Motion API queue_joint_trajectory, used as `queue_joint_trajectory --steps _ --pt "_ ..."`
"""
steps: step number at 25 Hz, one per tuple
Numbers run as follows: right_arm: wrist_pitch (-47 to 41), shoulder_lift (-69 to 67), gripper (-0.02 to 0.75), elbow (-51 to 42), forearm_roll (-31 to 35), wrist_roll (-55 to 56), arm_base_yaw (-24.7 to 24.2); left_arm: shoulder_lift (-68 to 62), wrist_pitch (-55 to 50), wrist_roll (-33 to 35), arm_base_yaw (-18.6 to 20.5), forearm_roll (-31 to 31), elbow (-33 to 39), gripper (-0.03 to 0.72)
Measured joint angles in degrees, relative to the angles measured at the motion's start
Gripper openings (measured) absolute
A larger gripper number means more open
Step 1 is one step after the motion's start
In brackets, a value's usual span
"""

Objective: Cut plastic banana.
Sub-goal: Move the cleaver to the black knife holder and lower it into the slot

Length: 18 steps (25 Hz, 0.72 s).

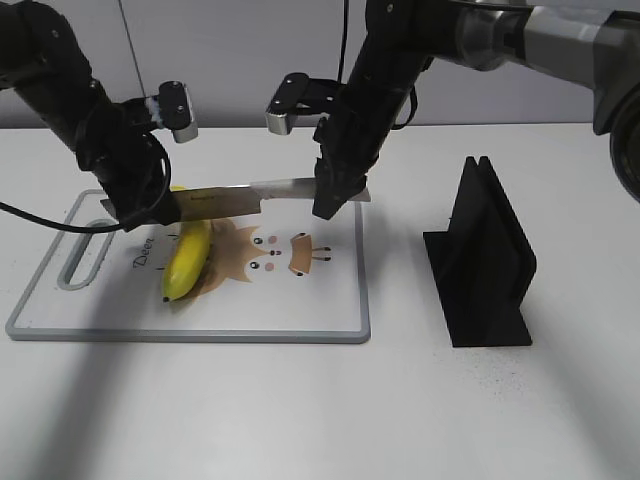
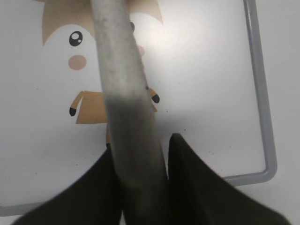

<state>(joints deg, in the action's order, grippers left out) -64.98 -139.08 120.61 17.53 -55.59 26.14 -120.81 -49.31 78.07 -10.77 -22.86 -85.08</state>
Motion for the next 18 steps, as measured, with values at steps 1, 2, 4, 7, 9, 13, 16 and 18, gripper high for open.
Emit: queue_joint_trajectory --steps 1,2,4,7,9,13,16,18 --pt "-0.12 -0.07 0.235 0.10 0.00 0.00 0.00 -0.04 -0.06 0.00 0.00 0.00 -0.02 0.021" --pt "-0.23 -0.19 0.235 0.11 0.05 0.06 0.00 -0.04 -0.12 0.00 0.00 0.00 -0.02 0.021" --pt "-0.30 -0.33 0.235 0.11 0.05 0.18 0.00 -0.04 -0.12 0.00 0.00 0.00 -0.07 0.021" --pt "-0.43 -0.58 0.235 0.18 0.05 0.24 0.00 -0.44 -0.41 0.00 0.01 -0.05 -0.13 0.022" --pt "-0.64 -0.91 0.235 0.30 0.17 0.24 -0.11 -0.59 -0.78 0.06 0.06 -0.50 -0.23 0.022" --pt "-0.70 -1.02 0.235 0.30 0.18 0.29 -0.16 -1.01 -0.91 0.16 0.12 -1.04 -0.26 0.023" --pt "-0.83 -1.26 0.235 0.42 0.18 0.29 -0.16 -1.07 -1.02 0.16 0.16 -1.22 -0.36 0.023" --pt "-0.94 -1.47 0.235 0.61 0.18 0.29 -0.16 -1.07 -1.02 -0.23 0.16 -1.27 -0.36 0.024"
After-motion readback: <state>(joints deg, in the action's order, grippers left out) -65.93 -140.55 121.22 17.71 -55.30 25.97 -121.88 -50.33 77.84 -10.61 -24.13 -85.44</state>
